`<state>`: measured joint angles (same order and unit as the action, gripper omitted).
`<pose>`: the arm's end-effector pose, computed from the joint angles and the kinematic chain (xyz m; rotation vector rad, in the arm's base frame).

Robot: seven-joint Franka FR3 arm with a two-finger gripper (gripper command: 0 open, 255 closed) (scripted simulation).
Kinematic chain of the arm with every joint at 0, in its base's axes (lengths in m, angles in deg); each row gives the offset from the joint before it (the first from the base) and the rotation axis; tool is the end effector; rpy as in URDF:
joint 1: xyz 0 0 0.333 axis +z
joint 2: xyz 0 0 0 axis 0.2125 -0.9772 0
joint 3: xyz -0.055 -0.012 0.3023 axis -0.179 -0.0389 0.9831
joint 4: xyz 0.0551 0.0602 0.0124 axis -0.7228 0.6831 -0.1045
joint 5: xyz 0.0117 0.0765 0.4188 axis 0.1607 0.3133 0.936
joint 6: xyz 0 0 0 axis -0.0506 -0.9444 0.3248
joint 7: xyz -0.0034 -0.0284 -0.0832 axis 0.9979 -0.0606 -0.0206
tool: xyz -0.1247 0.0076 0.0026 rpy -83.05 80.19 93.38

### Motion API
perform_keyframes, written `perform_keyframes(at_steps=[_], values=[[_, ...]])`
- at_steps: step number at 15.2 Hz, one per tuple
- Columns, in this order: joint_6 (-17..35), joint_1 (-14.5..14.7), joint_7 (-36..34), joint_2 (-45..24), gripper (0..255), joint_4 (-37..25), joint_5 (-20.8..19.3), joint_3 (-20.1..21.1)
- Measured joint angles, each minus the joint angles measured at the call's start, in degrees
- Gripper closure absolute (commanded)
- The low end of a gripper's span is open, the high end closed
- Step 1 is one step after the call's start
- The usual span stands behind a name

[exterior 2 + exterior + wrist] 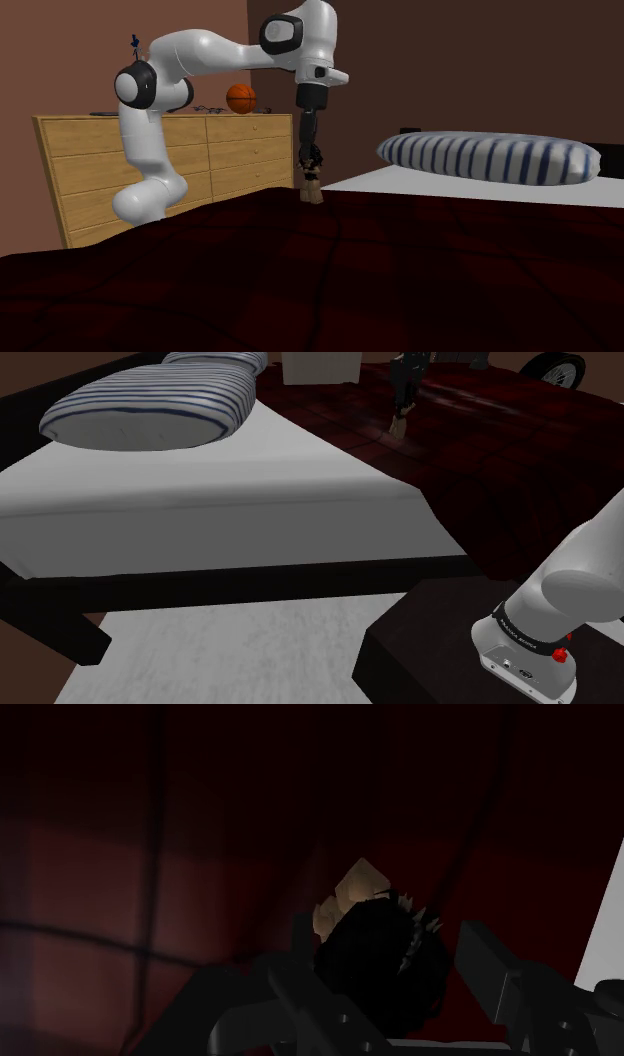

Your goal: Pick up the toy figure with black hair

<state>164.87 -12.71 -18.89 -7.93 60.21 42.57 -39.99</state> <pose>0.5537 -0.0734 0.6251 3.0230 0.0901 -0.1346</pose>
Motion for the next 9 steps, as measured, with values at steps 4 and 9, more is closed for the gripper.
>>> perform_keyframes(at_steps=[4,9], values=[[0.1,0.0,0.0,0.1,255,0.1,0.0,0.0],[-1.1,0.0,0.2,-0.6,255,-1.5,0.0,0.0]])
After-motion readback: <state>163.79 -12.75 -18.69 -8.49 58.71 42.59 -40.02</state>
